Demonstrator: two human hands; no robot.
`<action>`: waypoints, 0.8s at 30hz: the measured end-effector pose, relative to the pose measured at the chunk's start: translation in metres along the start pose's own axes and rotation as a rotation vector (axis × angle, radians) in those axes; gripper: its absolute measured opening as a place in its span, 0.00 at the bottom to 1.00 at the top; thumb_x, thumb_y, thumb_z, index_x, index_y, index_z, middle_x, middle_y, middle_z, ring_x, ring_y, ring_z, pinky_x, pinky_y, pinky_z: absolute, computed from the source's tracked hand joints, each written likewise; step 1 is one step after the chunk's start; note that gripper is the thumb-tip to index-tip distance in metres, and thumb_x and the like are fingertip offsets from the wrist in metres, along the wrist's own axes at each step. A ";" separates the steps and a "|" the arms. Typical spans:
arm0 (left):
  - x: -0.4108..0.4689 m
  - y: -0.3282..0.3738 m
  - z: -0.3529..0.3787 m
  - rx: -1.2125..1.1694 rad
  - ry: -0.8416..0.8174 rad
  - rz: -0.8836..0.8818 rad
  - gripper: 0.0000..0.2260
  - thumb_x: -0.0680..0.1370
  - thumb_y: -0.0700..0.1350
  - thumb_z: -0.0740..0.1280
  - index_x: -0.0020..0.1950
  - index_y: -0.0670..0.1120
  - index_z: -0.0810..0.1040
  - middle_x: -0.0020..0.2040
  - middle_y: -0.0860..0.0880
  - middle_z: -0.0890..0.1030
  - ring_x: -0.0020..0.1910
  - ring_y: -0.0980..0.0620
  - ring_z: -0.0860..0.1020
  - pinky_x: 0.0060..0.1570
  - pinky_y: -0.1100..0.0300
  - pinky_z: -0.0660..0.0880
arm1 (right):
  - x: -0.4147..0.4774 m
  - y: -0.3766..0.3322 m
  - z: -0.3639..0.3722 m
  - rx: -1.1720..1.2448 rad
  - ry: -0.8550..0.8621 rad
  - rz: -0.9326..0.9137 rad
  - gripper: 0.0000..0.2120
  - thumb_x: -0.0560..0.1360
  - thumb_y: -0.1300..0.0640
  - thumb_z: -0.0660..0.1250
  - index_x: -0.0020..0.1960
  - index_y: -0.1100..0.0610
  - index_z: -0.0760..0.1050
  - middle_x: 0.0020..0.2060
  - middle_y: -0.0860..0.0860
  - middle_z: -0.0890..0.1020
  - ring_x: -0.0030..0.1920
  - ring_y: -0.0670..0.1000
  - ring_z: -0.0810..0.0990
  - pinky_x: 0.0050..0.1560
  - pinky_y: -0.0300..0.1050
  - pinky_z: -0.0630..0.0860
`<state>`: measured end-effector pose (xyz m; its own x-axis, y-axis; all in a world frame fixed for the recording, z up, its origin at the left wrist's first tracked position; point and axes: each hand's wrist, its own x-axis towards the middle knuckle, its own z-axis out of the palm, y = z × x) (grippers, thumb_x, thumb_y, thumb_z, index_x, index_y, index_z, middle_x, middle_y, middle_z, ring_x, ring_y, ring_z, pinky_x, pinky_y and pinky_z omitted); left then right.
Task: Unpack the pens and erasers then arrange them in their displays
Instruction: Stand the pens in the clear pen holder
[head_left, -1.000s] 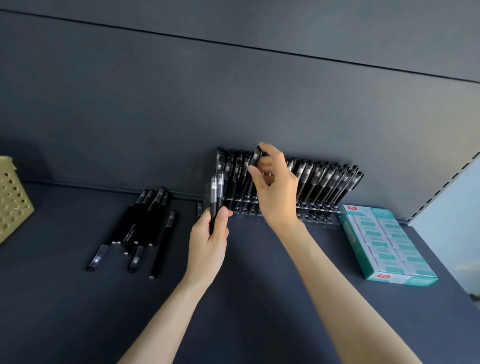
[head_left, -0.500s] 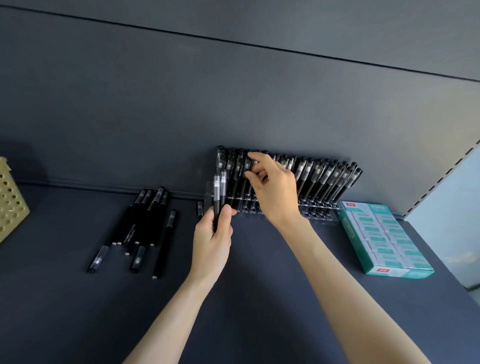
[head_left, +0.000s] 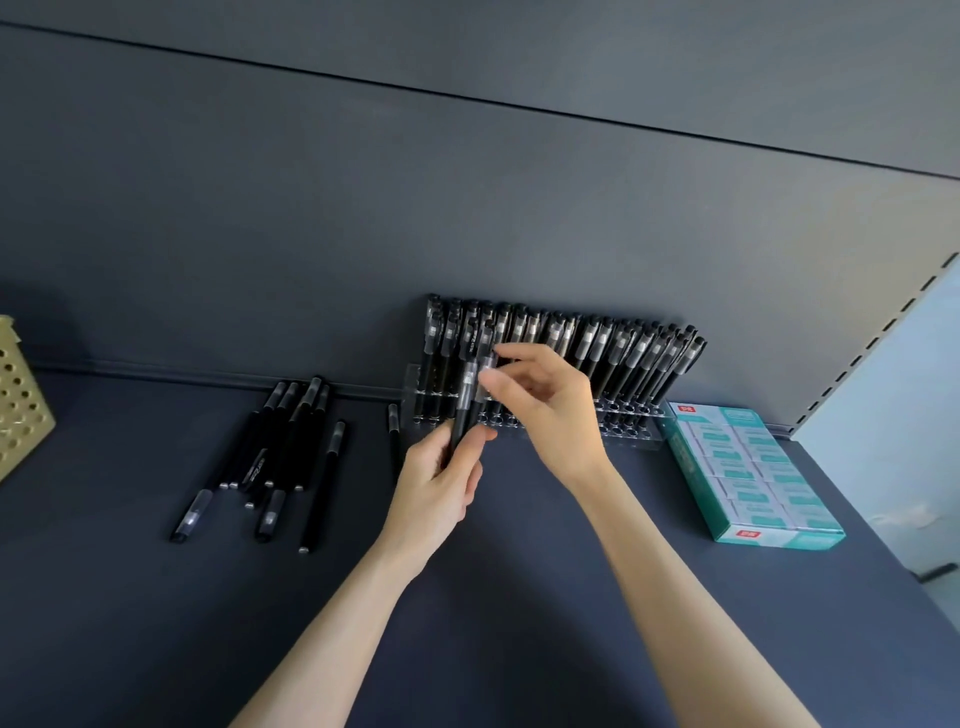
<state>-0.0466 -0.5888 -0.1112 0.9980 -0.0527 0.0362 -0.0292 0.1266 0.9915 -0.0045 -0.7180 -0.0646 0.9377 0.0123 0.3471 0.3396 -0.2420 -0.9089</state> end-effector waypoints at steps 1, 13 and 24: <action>-0.001 0.000 0.001 0.006 -0.030 -0.002 0.12 0.79 0.50 0.64 0.49 0.40 0.77 0.28 0.50 0.65 0.24 0.56 0.60 0.22 0.65 0.57 | -0.002 0.000 -0.001 0.034 -0.024 0.017 0.13 0.71 0.55 0.73 0.55 0.53 0.77 0.37 0.47 0.84 0.38 0.44 0.80 0.42 0.37 0.76; 0.000 -0.002 0.003 -0.050 0.023 0.032 0.03 0.75 0.45 0.71 0.44 0.48 0.78 0.31 0.49 0.71 0.23 0.56 0.62 0.21 0.66 0.59 | -0.012 -0.001 -0.007 0.216 -0.026 0.067 0.17 0.73 0.63 0.69 0.60 0.51 0.74 0.35 0.48 0.78 0.37 0.49 0.81 0.42 0.40 0.80; 0.002 -0.005 0.004 -0.026 0.156 0.042 0.09 0.81 0.50 0.60 0.47 0.49 0.77 0.33 0.52 0.74 0.23 0.57 0.64 0.21 0.67 0.60 | 0.023 -0.013 -0.016 -0.031 0.386 -0.222 0.18 0.75 0.63 0.67 0.53 0.40 0.70 0.41 0.42 0.78 0.39 0.51 0.81 0.41 0.44 0.78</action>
<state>-0.0442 -0.5933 -0.1156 0.9926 0.1075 0.0558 -0.0718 0.1515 0.9858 0.0114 -0.7306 -0.0415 0.7441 -0.2946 0.5996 0.5221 -0.3036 -0.7970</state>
